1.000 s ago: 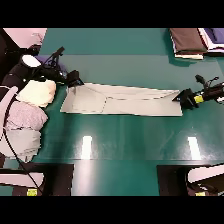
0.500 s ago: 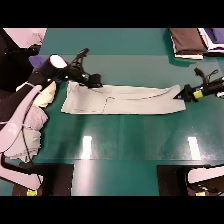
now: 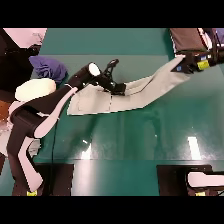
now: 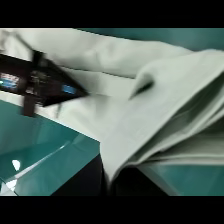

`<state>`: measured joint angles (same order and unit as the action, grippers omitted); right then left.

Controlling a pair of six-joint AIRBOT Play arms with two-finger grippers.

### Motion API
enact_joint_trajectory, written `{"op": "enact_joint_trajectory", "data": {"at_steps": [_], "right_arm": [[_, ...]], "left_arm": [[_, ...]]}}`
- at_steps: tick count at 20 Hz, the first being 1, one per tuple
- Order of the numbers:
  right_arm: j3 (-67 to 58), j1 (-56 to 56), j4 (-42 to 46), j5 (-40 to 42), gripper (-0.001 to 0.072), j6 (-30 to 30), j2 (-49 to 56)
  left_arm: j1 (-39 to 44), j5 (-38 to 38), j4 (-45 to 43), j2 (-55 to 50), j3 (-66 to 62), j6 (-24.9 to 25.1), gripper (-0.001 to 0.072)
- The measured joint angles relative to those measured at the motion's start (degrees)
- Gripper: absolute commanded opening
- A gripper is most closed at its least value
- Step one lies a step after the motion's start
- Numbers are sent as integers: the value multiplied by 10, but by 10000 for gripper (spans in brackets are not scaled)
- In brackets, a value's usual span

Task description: Fold the shirts.

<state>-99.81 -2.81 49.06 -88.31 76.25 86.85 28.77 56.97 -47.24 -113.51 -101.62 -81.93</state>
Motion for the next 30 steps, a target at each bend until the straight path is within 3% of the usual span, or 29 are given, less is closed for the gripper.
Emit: {"op": "enact_joint_trajectory", "data": {"at_steps": [7, 12, 21, 22, 23, 24, 26, 28, 30], "right_arm": [[-144, -122, 0, -11, 14, 26, 50], [-155, -162, -14, 3, 14, 25, 65], [-152, -257, -115, 84, 23, -30, 113], [-153, -282, -138, 102, 181, -45, 132], [-156, -307, -155, 122, 405, -63, 153], [-163, -335, -170, 147, 552, -83, 178], [-178, -381, -187, 191, 571, -114, 224], [-180, -403, -197, 221, 496, -134, 247], [-159, -399, -195, 223, 491, -139, 246]], "left_arm": [[16, -16, -5, -24, -19, -7, 27], [-3, 17, -18, -23, -32, -7, 26], [-164, 73, -131, 146, -46, -6, 27], [-191, 77, -141, 172, -46, -6, 27], [-214, 80, -148, 195, -46, -6, 28], [-236, 83, -153, 216, -46, -6, 28], [-278, 87, -160, 255, -46, -6, 28], [-307, 96, -164, 281, -46, -6, 27], [-323, 113, -167, 294, -46, -6, 27]]}}
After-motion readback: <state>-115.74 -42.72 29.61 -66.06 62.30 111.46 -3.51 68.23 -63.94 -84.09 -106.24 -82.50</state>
